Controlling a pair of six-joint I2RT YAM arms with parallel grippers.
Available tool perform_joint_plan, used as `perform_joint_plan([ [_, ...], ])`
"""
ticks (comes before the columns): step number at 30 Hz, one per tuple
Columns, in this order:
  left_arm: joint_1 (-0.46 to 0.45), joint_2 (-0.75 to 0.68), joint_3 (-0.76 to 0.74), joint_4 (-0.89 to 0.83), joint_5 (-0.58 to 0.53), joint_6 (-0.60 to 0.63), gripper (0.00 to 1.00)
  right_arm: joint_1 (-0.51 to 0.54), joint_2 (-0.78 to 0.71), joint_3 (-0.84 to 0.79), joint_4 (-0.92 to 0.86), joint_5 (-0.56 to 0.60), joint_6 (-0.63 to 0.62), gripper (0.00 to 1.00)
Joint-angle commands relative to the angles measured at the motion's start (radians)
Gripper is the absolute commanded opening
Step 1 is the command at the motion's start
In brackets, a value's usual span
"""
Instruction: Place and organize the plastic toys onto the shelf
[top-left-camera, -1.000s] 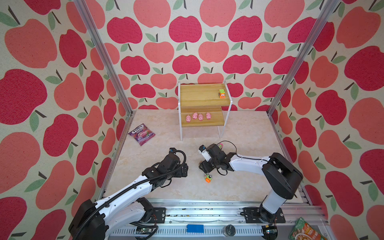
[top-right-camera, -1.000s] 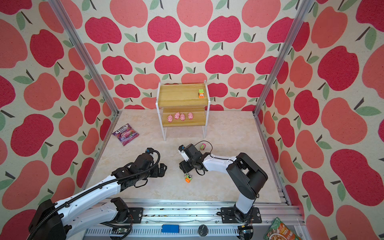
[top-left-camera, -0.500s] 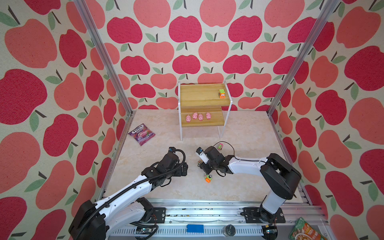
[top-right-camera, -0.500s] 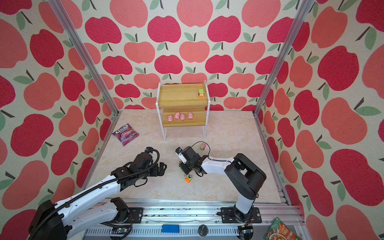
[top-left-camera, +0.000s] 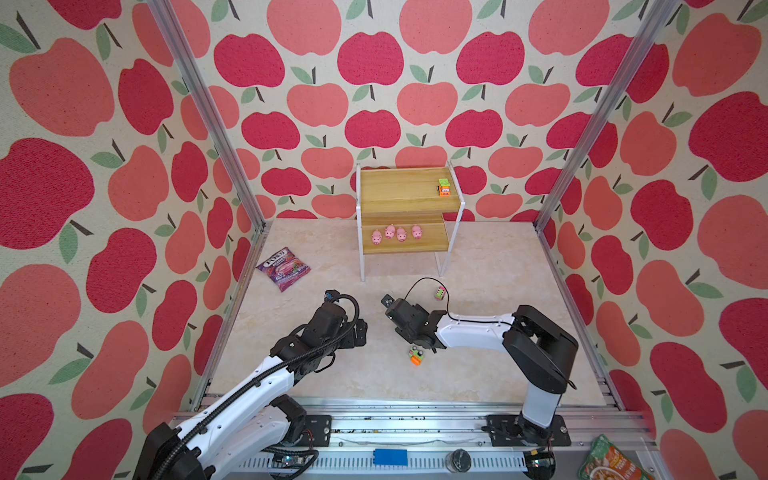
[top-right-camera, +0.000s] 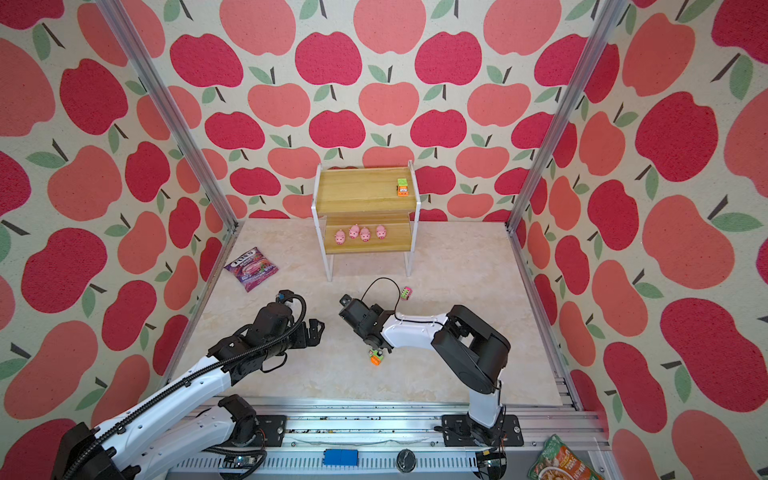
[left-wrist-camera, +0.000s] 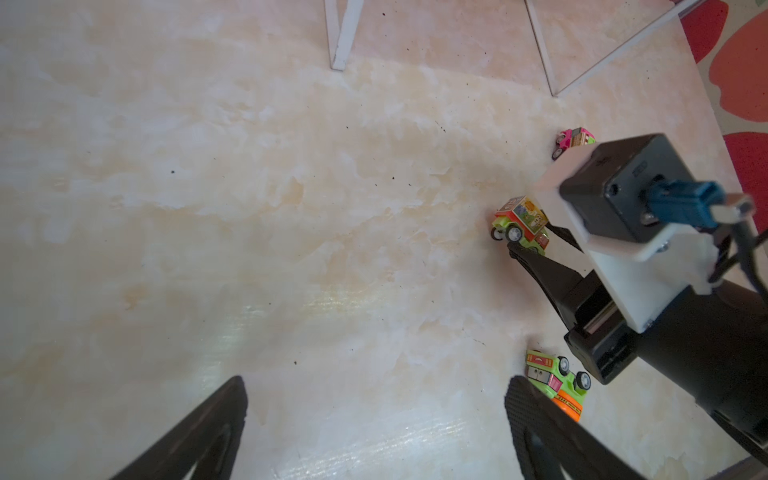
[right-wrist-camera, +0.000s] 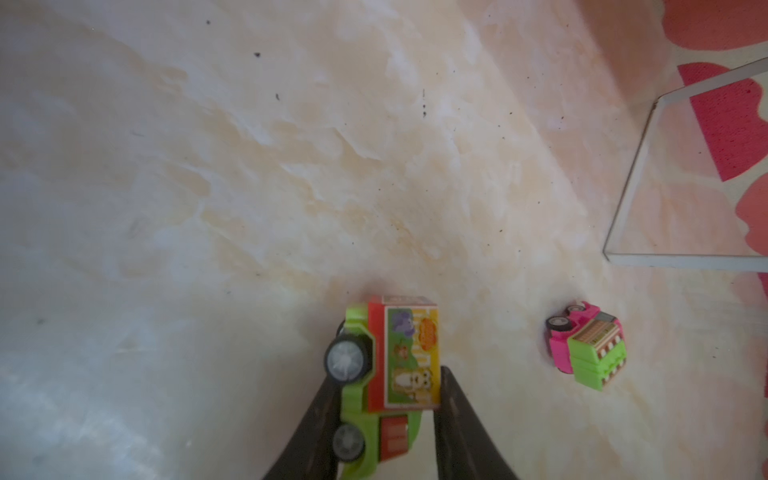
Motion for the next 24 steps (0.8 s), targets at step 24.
perform_joint_plan([
  [24,0.237,-0.029,0.093,-0.072,0.117,0.065,0.99,0.199,0.310,0.357,-0.278,0.157,-0.030,0.59],
])
